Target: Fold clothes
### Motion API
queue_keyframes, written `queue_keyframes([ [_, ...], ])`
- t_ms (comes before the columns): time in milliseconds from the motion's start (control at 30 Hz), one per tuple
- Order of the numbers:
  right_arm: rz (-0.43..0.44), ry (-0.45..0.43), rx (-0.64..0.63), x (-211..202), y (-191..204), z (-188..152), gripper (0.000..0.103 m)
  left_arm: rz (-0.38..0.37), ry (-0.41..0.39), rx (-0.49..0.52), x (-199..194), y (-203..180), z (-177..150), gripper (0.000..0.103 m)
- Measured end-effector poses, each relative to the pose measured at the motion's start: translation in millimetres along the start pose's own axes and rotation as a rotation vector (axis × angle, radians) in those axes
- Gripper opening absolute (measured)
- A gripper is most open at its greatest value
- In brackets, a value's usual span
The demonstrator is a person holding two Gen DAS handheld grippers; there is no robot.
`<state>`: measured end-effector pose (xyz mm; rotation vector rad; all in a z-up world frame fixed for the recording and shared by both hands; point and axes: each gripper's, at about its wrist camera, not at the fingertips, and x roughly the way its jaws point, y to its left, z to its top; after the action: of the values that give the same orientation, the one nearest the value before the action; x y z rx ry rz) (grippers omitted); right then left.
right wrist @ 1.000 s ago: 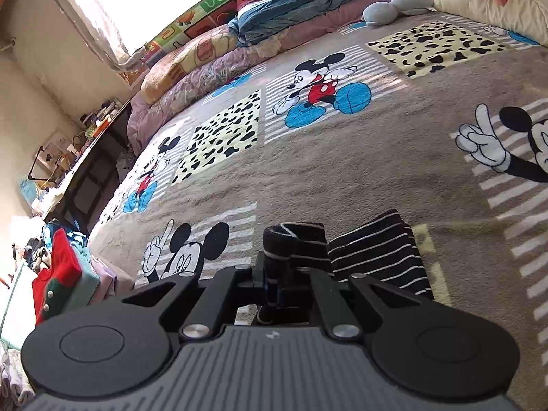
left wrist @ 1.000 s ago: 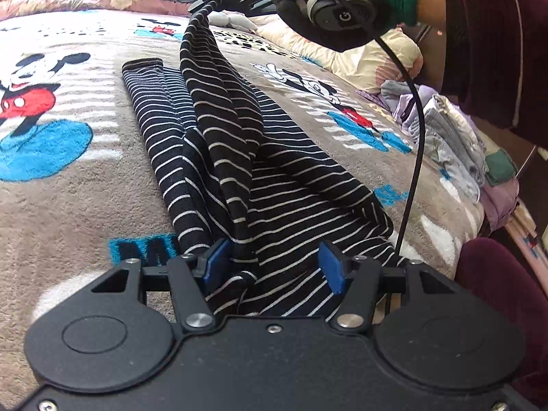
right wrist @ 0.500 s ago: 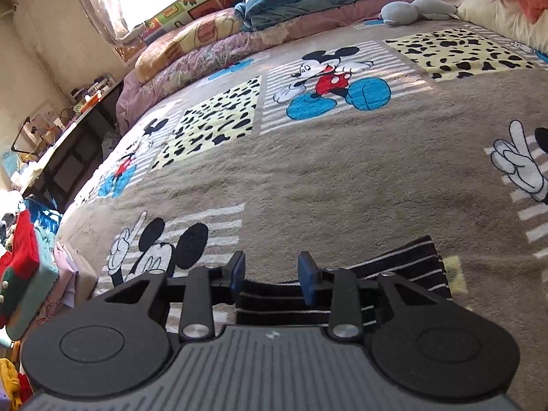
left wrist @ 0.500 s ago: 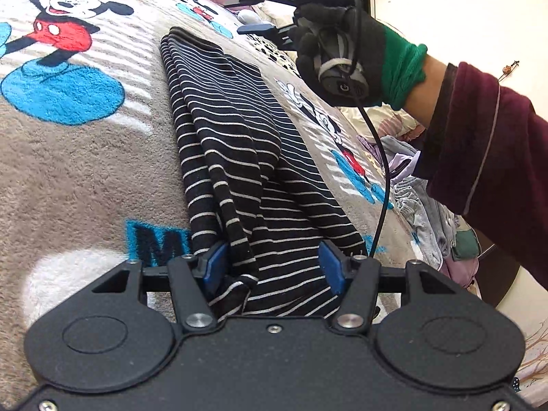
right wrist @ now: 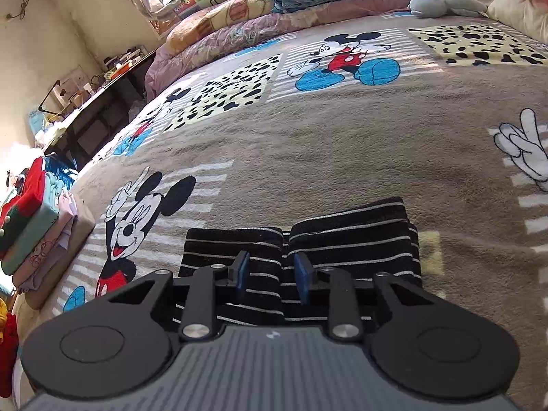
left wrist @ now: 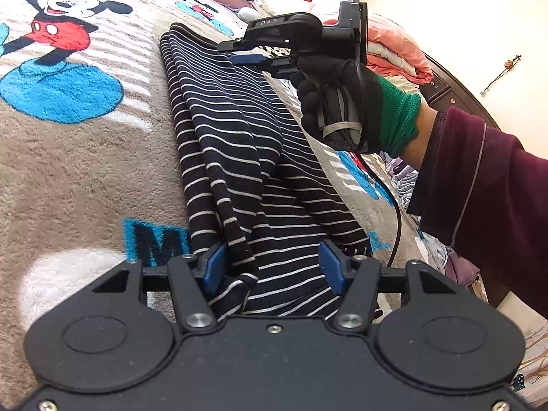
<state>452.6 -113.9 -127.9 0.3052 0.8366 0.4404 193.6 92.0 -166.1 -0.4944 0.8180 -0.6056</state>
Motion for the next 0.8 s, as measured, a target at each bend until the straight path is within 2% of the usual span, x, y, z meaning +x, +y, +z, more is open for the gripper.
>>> queue_keyframes([
  [133,0.017,-0.002,-0.037,-1,7,-3,0.029,-0.002,0.001,-0.004,0,1,0,0.056],
  [267,-0.002,0.028,-0.071,8,12,-8,0.028,-0.012,0.000,-0.021,-2,4,0,0.056],
  [333,0.005,0.012,-0.043,7,8,-9,0.005,-0.020,0.000,-0.035,-2,6,0,0.056],
  [533,0.019,-0.063,-0.022,-12,4,-5,0.005,-0.027,0.005,-0.044,-3,8,1,0.056],
  [800,0.013,-0.065,-0.044,-3,0,-3,0.005,-0.046,0.001,-0.076,-5,11,2,0.056],
])
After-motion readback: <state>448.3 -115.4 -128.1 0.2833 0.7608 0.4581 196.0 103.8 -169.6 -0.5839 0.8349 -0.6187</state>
